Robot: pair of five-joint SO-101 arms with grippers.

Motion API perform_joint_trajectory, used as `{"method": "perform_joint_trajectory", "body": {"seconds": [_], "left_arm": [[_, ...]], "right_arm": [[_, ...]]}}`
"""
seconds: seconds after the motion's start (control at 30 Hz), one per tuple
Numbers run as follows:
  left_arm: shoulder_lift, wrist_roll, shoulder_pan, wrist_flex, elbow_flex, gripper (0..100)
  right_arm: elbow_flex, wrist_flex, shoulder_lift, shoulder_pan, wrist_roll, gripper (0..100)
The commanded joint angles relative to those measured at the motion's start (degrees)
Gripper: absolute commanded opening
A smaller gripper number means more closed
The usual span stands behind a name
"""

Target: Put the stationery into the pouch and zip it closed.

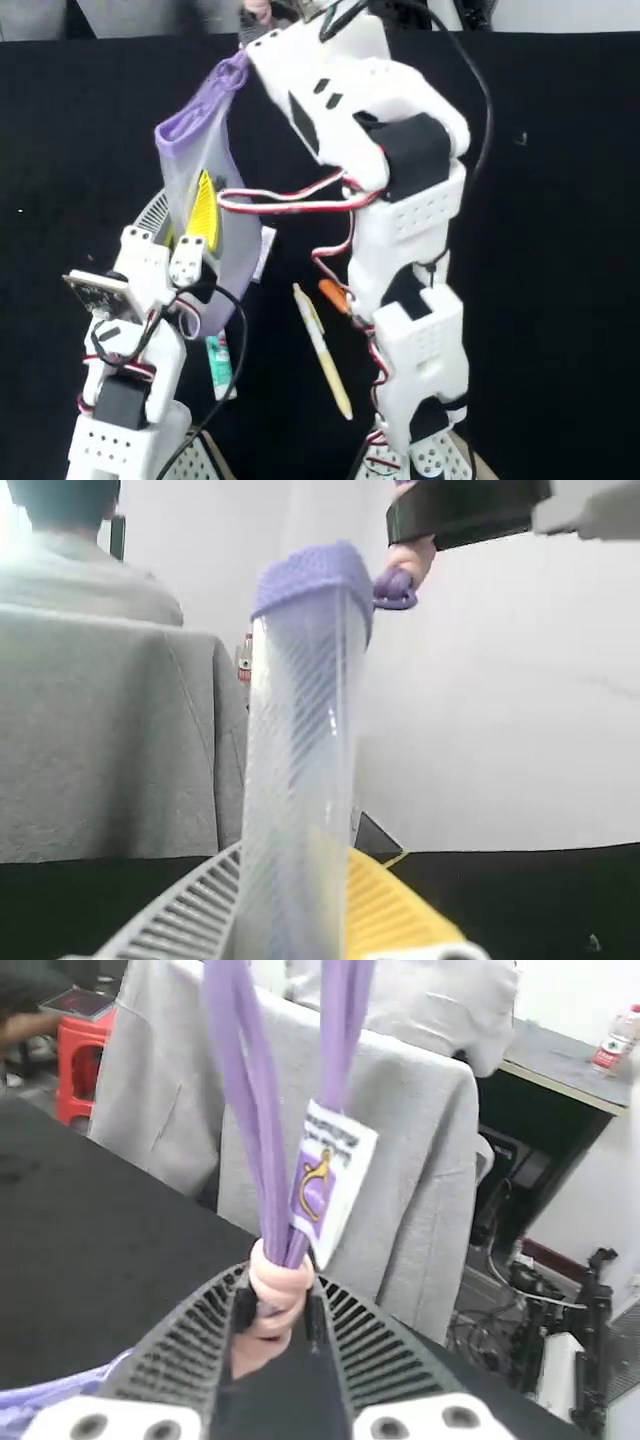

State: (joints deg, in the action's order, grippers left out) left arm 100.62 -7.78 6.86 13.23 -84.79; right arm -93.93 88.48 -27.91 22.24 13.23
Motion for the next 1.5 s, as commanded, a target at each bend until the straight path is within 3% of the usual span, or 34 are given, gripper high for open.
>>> {"method": "perform_joint_trajectory", "body": {"seconds": [0.0, 0.47, 0.7, 1.0, 1.23, 1.3, 1.47], "left_arm": [[4.3, 0.4, -0.8, 2.9, 4.1, 3], [4.1, 0.4, -1.9, 3.0, 7.3, 3], [4.1, 0.0, -9.0, 3.2, 9.1, 3], [4.0, 0.0, -9.3, 2.8, 5.0, 3], [4.0, 0.6, -9.6, 2.3, 5.3, 3], [4.0, 0.6, -9.6, -2.5, 4.8, 3], [3.9, 10.7, -9.7, -10.3, 5.3, 3]], "right_arm": [[-1.6, -5.9, -1.0, -10.1, -0.4, 1.1], [-1.3, -27.8, -20.5, -22.0, -0.1, 1.1], [-1.7, -34.0, -26.2, -25.1, -0.1, 1.1], [-1.8, -17.3, -13.1, -18.5, 0.0, 2.2], [-1.7, -0.2, 1.6, -13.1, 0.0, 24.4], [-1.4, 4.4, 5.8, -11.7, 0.0, 25.7], [0.4, 13.0, 12.0, -10.1, -0.4, 25.8]]}}
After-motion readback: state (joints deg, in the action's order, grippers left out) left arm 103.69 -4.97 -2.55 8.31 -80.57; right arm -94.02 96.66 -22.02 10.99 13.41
